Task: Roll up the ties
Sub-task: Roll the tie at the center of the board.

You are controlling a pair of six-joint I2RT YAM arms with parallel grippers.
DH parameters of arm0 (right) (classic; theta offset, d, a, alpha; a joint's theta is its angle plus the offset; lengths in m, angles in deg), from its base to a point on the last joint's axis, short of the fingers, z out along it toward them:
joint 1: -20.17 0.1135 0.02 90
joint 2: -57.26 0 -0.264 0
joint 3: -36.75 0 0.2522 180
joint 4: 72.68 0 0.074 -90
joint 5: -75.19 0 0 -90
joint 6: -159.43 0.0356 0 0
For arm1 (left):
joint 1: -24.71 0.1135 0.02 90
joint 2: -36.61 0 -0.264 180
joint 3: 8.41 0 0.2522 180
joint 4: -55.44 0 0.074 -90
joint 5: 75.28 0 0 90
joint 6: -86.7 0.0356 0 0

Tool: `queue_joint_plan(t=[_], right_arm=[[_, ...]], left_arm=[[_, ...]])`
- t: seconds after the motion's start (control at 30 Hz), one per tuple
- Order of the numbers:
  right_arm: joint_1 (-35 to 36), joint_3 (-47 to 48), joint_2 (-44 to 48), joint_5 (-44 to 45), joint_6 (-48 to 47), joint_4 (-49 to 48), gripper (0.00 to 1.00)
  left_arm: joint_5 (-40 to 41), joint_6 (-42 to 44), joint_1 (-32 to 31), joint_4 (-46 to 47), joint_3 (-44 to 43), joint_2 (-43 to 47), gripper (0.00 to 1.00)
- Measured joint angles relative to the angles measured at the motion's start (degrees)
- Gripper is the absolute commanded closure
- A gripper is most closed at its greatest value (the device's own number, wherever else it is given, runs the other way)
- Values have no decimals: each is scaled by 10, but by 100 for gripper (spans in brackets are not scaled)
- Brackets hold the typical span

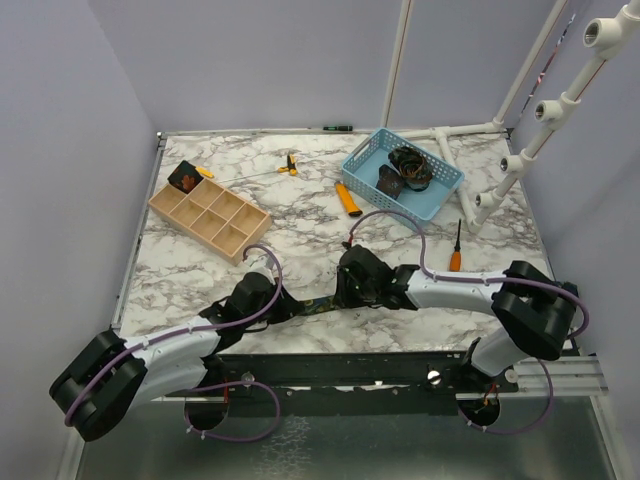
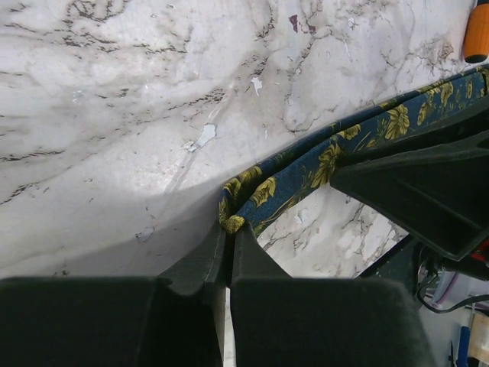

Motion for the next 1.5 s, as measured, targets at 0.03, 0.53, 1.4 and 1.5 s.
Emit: queue_joint_plan(t=[0.03,0.53,1.4,1.5], right_arm=[[0,7,-1,2,-2,7,77],[-1,49,-64,0,-4,-3,90],[6,131,-99,-18,-20,5,91],[11,149,-102,-35,-25,2,91]], left_arm=[[2,1,0,-4,0,2,100],[22,3,0,-70,-17,38,100],[124,28,0,-307,-140,55,100],[125,30,0,-307,-143,55,100]])
